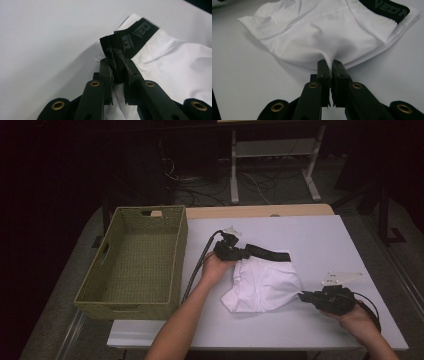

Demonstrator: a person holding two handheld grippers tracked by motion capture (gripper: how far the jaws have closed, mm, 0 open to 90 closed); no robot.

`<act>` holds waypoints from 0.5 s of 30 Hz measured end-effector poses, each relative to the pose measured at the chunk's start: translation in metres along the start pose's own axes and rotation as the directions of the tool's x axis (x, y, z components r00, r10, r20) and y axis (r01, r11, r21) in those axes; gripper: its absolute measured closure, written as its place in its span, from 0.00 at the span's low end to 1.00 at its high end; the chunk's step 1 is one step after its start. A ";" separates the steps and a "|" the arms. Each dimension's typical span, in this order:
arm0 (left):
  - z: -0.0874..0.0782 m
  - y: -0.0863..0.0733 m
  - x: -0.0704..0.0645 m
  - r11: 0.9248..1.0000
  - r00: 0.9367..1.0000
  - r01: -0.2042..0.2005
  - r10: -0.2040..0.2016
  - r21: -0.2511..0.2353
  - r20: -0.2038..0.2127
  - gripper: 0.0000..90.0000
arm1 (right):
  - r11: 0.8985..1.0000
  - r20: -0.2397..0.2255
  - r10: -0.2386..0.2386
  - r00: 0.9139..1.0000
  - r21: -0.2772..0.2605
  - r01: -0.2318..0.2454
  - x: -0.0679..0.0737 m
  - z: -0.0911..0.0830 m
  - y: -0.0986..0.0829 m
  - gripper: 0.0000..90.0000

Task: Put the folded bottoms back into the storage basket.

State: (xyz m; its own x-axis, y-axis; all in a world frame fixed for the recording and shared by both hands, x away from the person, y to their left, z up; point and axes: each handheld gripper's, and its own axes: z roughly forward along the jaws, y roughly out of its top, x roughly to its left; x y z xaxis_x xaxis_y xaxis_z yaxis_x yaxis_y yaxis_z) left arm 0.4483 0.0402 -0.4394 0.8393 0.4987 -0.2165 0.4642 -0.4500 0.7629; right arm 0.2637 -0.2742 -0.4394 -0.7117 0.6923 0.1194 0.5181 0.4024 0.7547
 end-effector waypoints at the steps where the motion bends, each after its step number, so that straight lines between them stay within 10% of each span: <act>1: 0.000 0.000 0.000 1.000 1.000 0.000 0.000 0.000 0.000 0.87 | 1.000 0.000 0.000 1.000 0.000 0.000 0.000 0.000 0.000 0.94; 15: -0.023 0.018 -0.015 0.999 0.998 -0.017 0.019 -0.033 0.060 0.88 | 0.993 -0.027 -0.074 0.997 -0.090 0.072 0.007 -0.003 0.047 0.95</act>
State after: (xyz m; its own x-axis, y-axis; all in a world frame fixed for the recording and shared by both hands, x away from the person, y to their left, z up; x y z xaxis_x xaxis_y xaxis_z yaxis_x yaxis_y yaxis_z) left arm 0.4378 0.0417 -0.4090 0.8632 0.4452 -0.2382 0.4405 -0.4333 0.7863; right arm 0.2818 -0.2524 -0.4015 -0.7606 0.6442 0.0802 0.4211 0.3956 0.8162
